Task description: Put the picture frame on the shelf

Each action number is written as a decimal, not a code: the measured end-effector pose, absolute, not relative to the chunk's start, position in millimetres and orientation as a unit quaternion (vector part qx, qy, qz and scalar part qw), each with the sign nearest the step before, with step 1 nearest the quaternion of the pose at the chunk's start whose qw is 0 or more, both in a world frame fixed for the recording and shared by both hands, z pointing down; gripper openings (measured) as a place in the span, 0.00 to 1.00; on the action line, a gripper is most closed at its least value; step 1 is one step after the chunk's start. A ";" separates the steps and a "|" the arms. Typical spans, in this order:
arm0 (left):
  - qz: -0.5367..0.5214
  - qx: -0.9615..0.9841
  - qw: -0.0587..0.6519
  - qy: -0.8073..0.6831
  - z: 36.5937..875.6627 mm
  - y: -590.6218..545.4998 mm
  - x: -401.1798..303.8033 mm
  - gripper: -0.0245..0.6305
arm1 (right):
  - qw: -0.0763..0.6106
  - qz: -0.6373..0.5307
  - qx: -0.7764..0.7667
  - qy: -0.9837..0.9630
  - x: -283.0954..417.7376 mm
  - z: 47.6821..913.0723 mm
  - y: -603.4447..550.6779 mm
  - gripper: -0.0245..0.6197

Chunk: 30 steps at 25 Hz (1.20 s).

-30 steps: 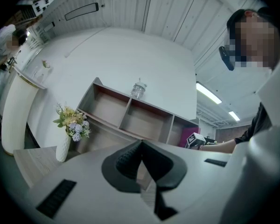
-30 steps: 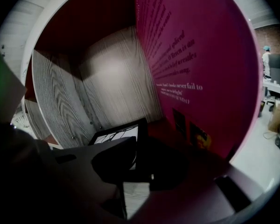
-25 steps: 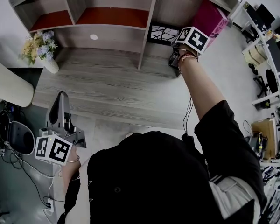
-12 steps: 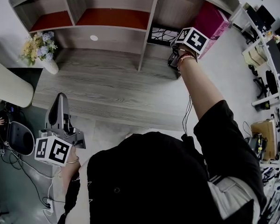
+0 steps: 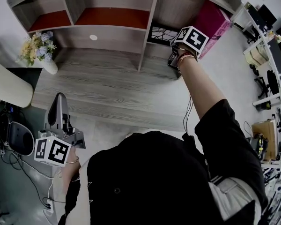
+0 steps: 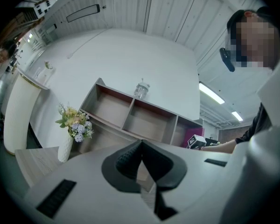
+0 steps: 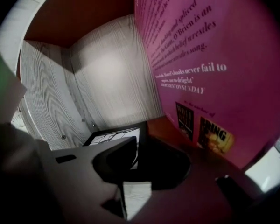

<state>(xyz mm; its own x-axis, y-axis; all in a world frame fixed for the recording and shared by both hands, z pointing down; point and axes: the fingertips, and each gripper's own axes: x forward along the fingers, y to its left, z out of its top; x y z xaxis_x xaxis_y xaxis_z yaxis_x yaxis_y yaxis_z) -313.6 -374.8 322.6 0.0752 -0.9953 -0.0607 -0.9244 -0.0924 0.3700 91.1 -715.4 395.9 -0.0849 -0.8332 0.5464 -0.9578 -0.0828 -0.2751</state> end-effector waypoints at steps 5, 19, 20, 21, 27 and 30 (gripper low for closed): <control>-0.151 0.723 0.117 -0.664 322.9 -375.8 -312.6 0.05 | 0.126 0.282 0.672 -0.673 89.7 396.1 -716.2 0.16; -0.150 0.721 0.116 -0.666 321.8 -374.8 -311.1 0.06 | 0.174 0.226 0.670 -0.685 87.0 393.7 -717.4 0.16; -0.149 0.721 0.116 -0.666 322.0 -374.6 -310.9 0.05 | 0.178 0.222 0.669 -0.686 86.8 393.7 -717.2 0.16; -0.149 0.721 0.116 -0.667 322.2 -374.4 -310.7 0.05 | 0.182 0.217 0.668 -0.688 86.6 393.5 -717.1 0.16; -0.148 0.719 0.118 -0.669 324.6 -373.5 -311.3 0.06 | 0.217 0.179 0.662 -0.694 84.9 392.4 -718.4 0.17; -0.148 0.717 0.119 -0.671 325.4 -372.2 -312.0 0.06 | 0.231 0.163 0.661 -0.695 83.7 390.6 -719.0 0.17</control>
